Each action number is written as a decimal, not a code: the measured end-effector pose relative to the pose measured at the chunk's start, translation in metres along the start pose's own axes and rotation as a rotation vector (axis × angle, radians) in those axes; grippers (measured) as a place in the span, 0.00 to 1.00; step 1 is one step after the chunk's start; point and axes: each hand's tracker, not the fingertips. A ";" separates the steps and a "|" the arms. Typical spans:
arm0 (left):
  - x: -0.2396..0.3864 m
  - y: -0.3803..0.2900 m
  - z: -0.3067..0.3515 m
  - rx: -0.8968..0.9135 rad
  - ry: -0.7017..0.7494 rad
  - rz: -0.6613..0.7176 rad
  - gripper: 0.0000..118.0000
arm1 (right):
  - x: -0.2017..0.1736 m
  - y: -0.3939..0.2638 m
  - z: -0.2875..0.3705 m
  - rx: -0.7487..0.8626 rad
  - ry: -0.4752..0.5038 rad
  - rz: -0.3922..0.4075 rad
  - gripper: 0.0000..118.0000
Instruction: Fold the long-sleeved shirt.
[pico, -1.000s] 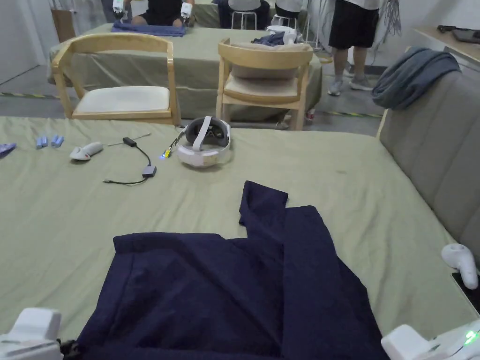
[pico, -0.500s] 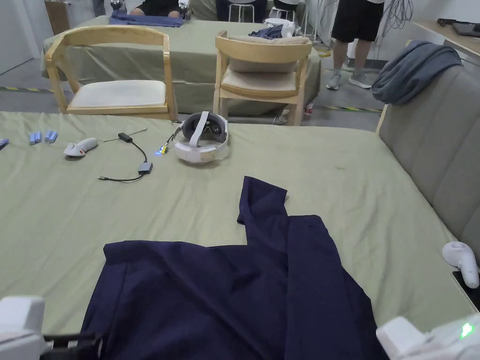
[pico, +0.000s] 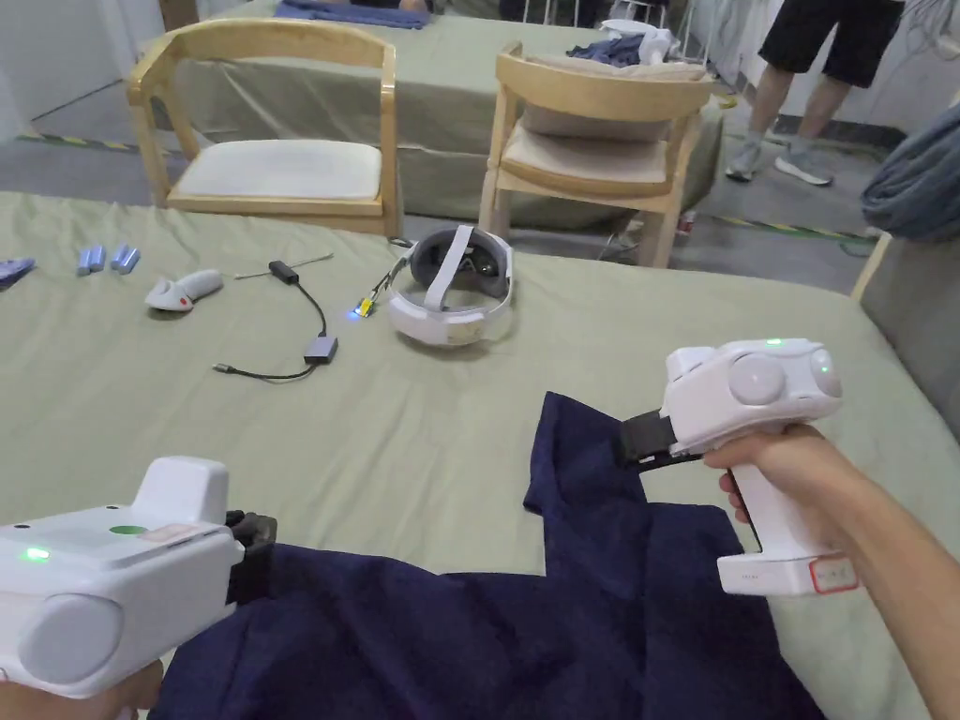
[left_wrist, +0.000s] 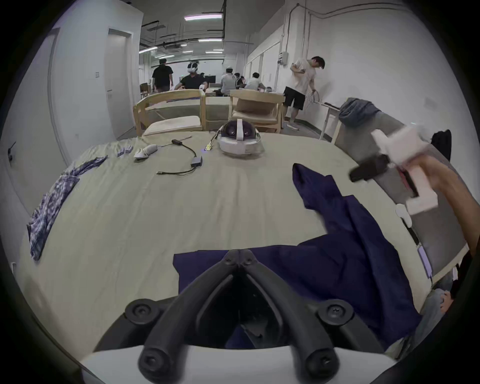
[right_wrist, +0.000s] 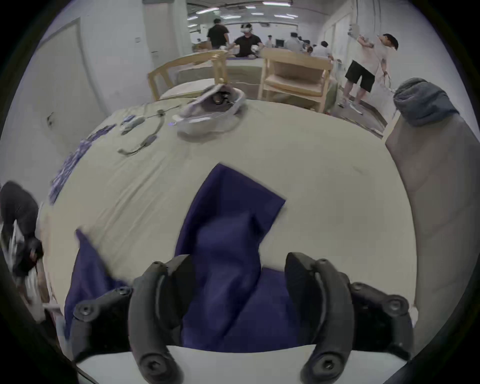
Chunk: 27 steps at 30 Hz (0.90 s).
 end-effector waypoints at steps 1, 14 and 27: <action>-0.001 -0.003 -0.005 -0.006 -0.006 0.032 0.03 | 0.003 0.014 -0.027 -0.016 0.003 -0.012 0.63; -0.014 -0.050 0.006 -0.093 0.046 0.119 0.03 | -0.009 0.010 -0.088 -0.020 -0.037 -0.029 0.05; 0.023 -0.066 0.088 0.021 -0.070 0.068 0.03 | -0.052 -0.215 0.162 0.270 -0.045 0.045 0.05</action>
